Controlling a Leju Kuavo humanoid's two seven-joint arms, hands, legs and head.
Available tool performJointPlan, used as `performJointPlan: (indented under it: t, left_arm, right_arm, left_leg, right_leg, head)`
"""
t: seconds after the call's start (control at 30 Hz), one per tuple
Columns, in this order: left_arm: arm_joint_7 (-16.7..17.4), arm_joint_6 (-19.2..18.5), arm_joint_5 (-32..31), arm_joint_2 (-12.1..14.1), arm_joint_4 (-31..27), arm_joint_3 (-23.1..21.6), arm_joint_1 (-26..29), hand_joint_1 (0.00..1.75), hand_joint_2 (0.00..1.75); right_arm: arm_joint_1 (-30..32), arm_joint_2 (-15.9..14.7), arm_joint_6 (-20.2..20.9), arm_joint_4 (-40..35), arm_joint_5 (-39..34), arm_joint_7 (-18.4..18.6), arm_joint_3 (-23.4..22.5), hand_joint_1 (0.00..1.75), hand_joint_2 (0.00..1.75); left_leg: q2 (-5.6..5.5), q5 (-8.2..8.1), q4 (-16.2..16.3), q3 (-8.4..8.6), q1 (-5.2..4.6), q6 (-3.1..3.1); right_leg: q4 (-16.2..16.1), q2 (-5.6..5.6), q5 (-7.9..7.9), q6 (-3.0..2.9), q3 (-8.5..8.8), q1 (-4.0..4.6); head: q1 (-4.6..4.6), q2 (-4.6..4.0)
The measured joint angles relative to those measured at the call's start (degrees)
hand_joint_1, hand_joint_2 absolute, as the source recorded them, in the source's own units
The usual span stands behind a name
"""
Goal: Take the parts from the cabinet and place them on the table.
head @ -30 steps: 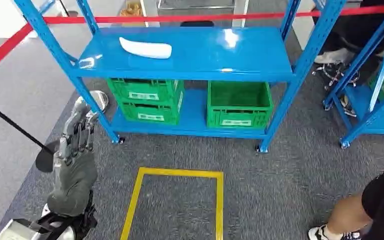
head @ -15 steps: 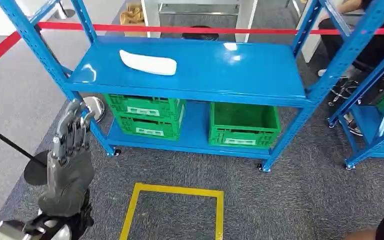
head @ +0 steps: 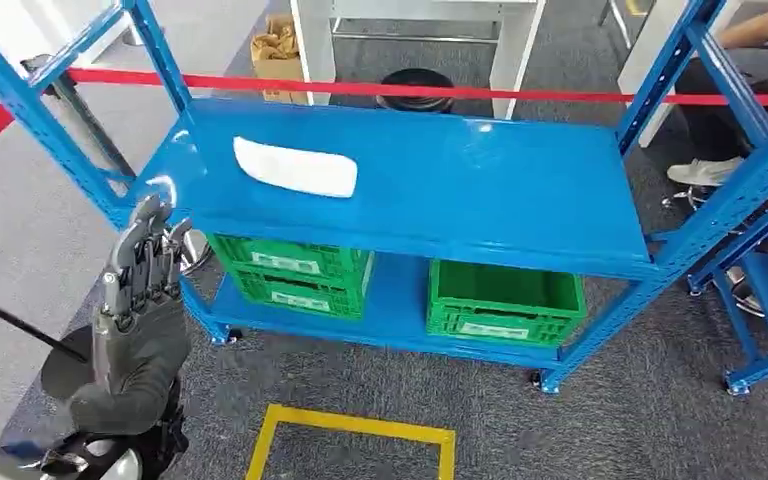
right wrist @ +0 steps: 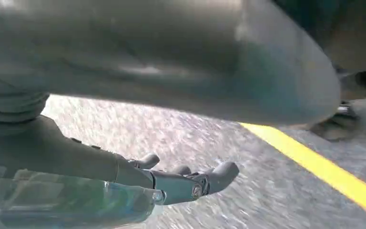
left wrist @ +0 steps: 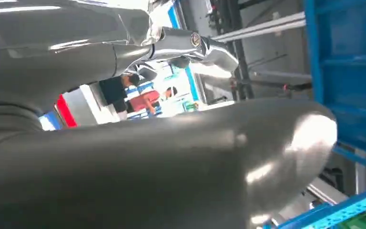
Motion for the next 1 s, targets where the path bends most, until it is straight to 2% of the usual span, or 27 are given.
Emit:
performJointPlan:
  t: [0.03, 0.07, 0.1, 0.13, 0.17, 0.2, 0.23, 0.27, 0.3, 0.37, 0.4, 0.43, 0.47, 0.5, 0.57, 0.6, 0.63, 0.67, 0.7, 0.73, 0.77, 0.8, 0.83, 0.87, 0.9, 1.0]
  left_arm:
    - [0.0, -0.3, 0.0, 0.0, 0.0, 0.0, 0.1, 0.00, 0.00]
    - [0.0, -0.4, 0.0, 0.0, 0.0, 0.1, 0.2, 0.00, 0.00]
    - [0.0, -0.5, -0.2, -0.1, 0.0, 0.1, 0.2, 0.00, 0.00]
    - [0.0, -0.5, -0.3, -0.1, 0.0, 0.1, 0.3, 0.00, 0.00]
    - [0.0, -0.6, -0.4, -0.2, 0.0, 0.1, 0.3, 0.00, 0.00]
    - [0.0, -0.7, -0.6, -0.3, 0.0, 0.1, 0.4, 0.00, 0.00]
    - [0.0, -0.7, -0.8, -0.3, 0.0, 0.1, 0.5, 0.00, 0.00]
    - [0.1, -0.8, -0.9, -0.4, 0.0, 0.1, 0.7, 0.00, 0.00]
    - [0.3, -1.0, -0.9, -0.4, 0.0, 0.1, 0.9, 0.00, 0.00]
    - [0.9, -1.4, -0.9, -0.5, -0.1, 0.2, 1.7, 0.00, 0.00]
    - [1.0, -1.5, -0.9, -0.4, 0.0, 0.3, 1.8, 0.00, 0.00]
    - [1.1, -1.5, -1.0, -0.5, 0.0, 0.6, 2.1, 0.00, 0.00]
    - [1.1, -1.6, -1.3, -0.4, 0.0, 0.7, 2.6, 0.00, 1.75]
    - [1.1, -1.7, -1.3, -0.4, 0.3, 0.9, 2.7, 0.00, 1.75]
    - [1.1, -1.6, -1.4, -0.4, 0.8, 1.1, 3.2, 0.00, 1.75]
    - [1.0, -1.4, -1.6, -0.4, 1.0, 1.4, 3.9, 0.00, 1.75]
    - [0.9, -1.1, -2.1, -0.4, 1.3, 1.6, 4.7, 0.00, 1.75]
    - [0.3, -0.3, -3.0, -0.4, 1.6, 2.0, 5.5, 0.00, 1.75]
    - [-0.3, 0.2, -3.7, -0.4, 1.7, 2.1, 6.2, 0.00, 1.75]
    - [-0.8, 0.9, -4.4, -0.4, 1.9, 2.4, 6.9, 0.00, 1.75]
    - [-1.2, 1.3, -5.2, -0.4, 2.1, 2.6, 7.6, 0.00, 1.75]
    - [-1.2, 1.9, -6.1, -0.3, 2.6, 2.9, 8.1, 0.00, 1.75]
    - [-1.2, 2.6, -7.5, -0.3, 2.9, 3.2, 8.9, 0.00, 1.75]
    - [-1.0, 3.3, -9.3, -0.3, 3.1, 3.5, 9.5, 0.00, 1.75]
    - [-1.0, 3.8, -10.1, -0.3, 3.4, 3.6, 9.8, 0.00, 1.75]
    - [-0.9, 4.0, -10.5, -0.3, 3.8, 4.3, 10.4, 0.00, 1.75]
  right_arm:
    - [0.0, 0.0, 0.0, 0.0, -0.4, 0.2, 0.0, 0.00, 0.00]
    - [0.2, 0.0, 0.0, 0.0, -0.5, 0.6, 0.0, 0.00, 0.00]
    - [0.3, 0.0, -0.1, 0.0, -0.7, 0.7, -0.1, 0.00, 0.00]
    - [0.4, 0.0, -0.2, 0.0, -0.7, 0.8, -0.1, 0.00, 0.00]
    - [0.4, 0.0, -0.3, 0.0, -0.6, 0.8, -0.1, 0.00, 0.00]
    - [0.4, 0.0, -0.4, 0.0, -0.6, 0.8, -0.1, 0.00, 0.00]
    - [0.4, 0.0, -0.5, 0.0, -0.6, 0.8, -0.1, 0.00, 0.00]
    - [0.5, 0.0, -0.6, 0.0, -0.6, 0.8, -0.1, 0.00, 0.00]
    - [0.4, 0.1, -0.7, 0.1, -0.6, 0.6, -0.1, 0.00, 0.00]
    - [0.3, 0.1, -0.9, 0.1, -0.4, 0.4, -0.1, 0.00, 0.00]
    - [0.2, 0.1, -1.0, 0.1, -0.3, 0.1, -0.1, 0.00, 0.00]
    - [0.0, 0.1, -1.2, 0.1, -0.3, -0.1, -0.1, 0.00, 0.00]
    - [0.0, 0.1, -1.3, 0.1, -0.3, -0.2, -0.1, 0.00, 0.00]
    - [-0.1, 0.2, -1.3, 0.1, -0.2, -0.2, -0.1, 0.00, 0.00]
    - [0.0, 0.2, -1.3, 0.1, -0.2, -0.3, -0.1, 0.00, 0.00]
    - [0.2, 0.2, -1.3, 0.1, -0.2, -0.3, -0.2, 0.00, 0.00]
    - [0.4, 0.2, -1.3, 0.1, -0.3, -0.3, -0.2, 0.00, 0.00]
    - [0.6, 0.3, -1.3, 0.1, -0.5, -0.3, -0.2, 0.00, 0.00]
    - [0.7, 0.3, -1.3, 0.1, -0.7, -0.3, -0.2, 0.00, 0.00]
    - [0.8, 0.3, -1.3, 0.1, -0.8, -0.3, -0.3, 0.00, 0.00]
    - [0.8, 0.3, -1.4, 0.1, -0.8, -0.3, -0.3, 0.00, 0.00]
    - [0.7, 0.0, -1.5, 0.1, -0.9, -0.3, -0.4, 0.00, 0.00]
    - [0.7, 0.2, -1.6, 0.2, -0.8, -0.4, -0.4, 0.00, 0.00]
    - [0.8, 0.3, -1.8, 0.2, -0.9, -0.4, -0.6, 0.00, 0.00]
    - [0.9, 0.2, -1.9, 0.2, -0.9, -0.4, -0.8, 0.00, 0.00]
    - [0.9, 0.2, -1.9, 0.2, -0.9, -0.5, -1.1, 0.00, 0.00]
  left_leg:
    - [0.61, -1.92, 2.5, -3.04, 0.36, -0.39]
    - [0.78, -5.20, 3.3, -5.30, 0.66, -0.72]
    - [0.87, -8.67, 3.1, -7.02, 0.87, -0.96]
    - [0.91, -11.25, 2.2, -8.32, 1.09, -1.14]
    - [0.92, -12.39, -0.1, -9.07, 1.27, -1.38]
    - [1.01, -11.09, -3.4, -9.14, 1.40, -1.52]
    - [1.49, -5.69, -7.9, -8.99, 1.46, -1.48]
    - [2.75, 2.86, -12.1, -9.05, 1.47, -1.31]
    - [3.57, 9.35, -14.8, -9.26, 1.33, -1.10]
    - [2.86, 9.03, -13.7, -8.86, 1.29, -0.65]
    - [2.43, 8.35, -13.6, -8.68, 1.25, -0.33]
    - [2.17, 7.99, -14.0, -7.95, 1.66, 0.13]
    - [1.94, 7.46, -14.3, -7.00, 1.79, 0.58]
    - [1.90, 6.93, -14.4, -6.38, 1.73, 1.19]
    - [1.43, 5.95, -14.4, -5.55, 1.40, 1.71]
    - [1.16, 5.49, -14.4, -5.18, 1.18, 1.89]
    - [0.81, 5.08, -14.4, -4.63, 0.92, 2.00]
    - [0.56, 4.60, -14.4, -3.85, 0.73, 2.05]
    - [0.38, 4.16, -14.4, -3.12, 0.50, 2.10]
    - [0.23, 3.81, -14.4, -2.38, 0.24, 2.12]
    - [0.17, 3.58, -14.5, -2.08, 0.30, 2.15]
    - [0.05, 3.28, -14.4, -1.64, -0.04, 1.79]
    - [-0.21, 3.10, -14.3, -1.74, 0.19, 1.47]
    - [-0.21, 2.51, -14.2, -1.85, 0.18, 1.49]
    - [-0.19, 2.72, -14.2, -1.75, 0.22, 1.59]
    - [-0.18, 2.79, -14.4, -1.42, 0.22, 1.41]
  right_leg:
    - [-0.6, -0.08, -0.71, 0.03, 1.34, -0.12]
    - [-1.0, -0.11, -1.44, 0.14, 2.60, -0.29]
    - [-1.4, -0.11, -2.26, 0.24, 3.88, -0.49]
    - [-1.5, -0.09, -3.12, 0.41, 5.11, -0.79]
    - [-1.6, -0.03, -4.20, 0.60, 6.56, -1.10]
    - [-1.6, 0.00, -5.18, 0.84, 7.84, -1.36]
    - [-1.6, -0.03, -6.31, 1.18, 9.12, -1.53]
    - [-1.7, -0.09, -7.15, 1.56, 9.28, -1.42]
    - [-1.4, 0.07, -8.03, 1.97, 10.41, -1.12]
    - [-2.5, -0.27, -9.44, 2.71, 11.34, -0.84]
    - [-3.7, -0.60, -9.70, 3.04, 12.34, -0.84]
    - [-4.6, -0.78, -10.06, 3.44, 13.57, -0.94]
    - [-3.5, -0.30, -10.53, 3.53, 13.88, -1.00]
    - [0.1, -0.02, -12.11, 3.47, 11.95, -0.90]
    - [10.3, 0.13, -15.88, 3.43, 5.49, -0.66]
    - [14.4, 0.20, -16.60, 3.34, 2.32, -0.60]
    - [16.0, 0.30, -15.79, 3.08, 0.08, -0.47]
    - [14.3, 0.38, -13.12, 2.55, -0.39, -0.21]
    - [10.5, 0.46, -9.67, 1.96, 0.32, 0.09]
    - [5.2, 0.59, -5.84, 1.08, 1.74, 0.44]
    - [0.5, 0.83, -3.18, -0.01, 2.99, 1.03]
    - [-0.1, 1.16, -3.38, -0.38, 3.02, 1.23]
    - [-0.7, 1.01, -3.11, 0.03, 3.17, 1.45]
    - [-0.9, 1.03, -2.87, 0.82, 3.18, 1.44]
    - [-0.9, 1.07, -2.82, 1.17, 3.24, 1.43]
    - [-0.9, 1.07, -2.84, 1.01, 3.42, 1.43]
  head:
    - [0.11, 0.00]
    - [0.02, 0.00]
    - [0.03, 0.00]
    - [0.03, 0.00]
    - [0.03, 0.00]
    - [-0.02, 0.00]
    - [-0.04, 0.00]
    - [-0.17, 0.00]
    - [-0.83, 0.00]
    - [-0.11, 0.00]
    - [-0.22, 0.00]
    - [-0.21, 0.00]
    - [0.07, 0.00]
    - [0.02, 0.00]
    - [0.07, 0.00]
    - [0.05, 0.00]
    - [0.03, 0.00]
    - [-0.02, 0.00]
    - [0.05, 0.00]
    - [0.11, 0.00]
    - [0.03, 0.00]
    - [-0.39, 0.00]
    - [-0.15, 0.00]
    - [-0.19, 0.00]
    - [-0.26, 0.00]
    - [-0.28, 0.00]
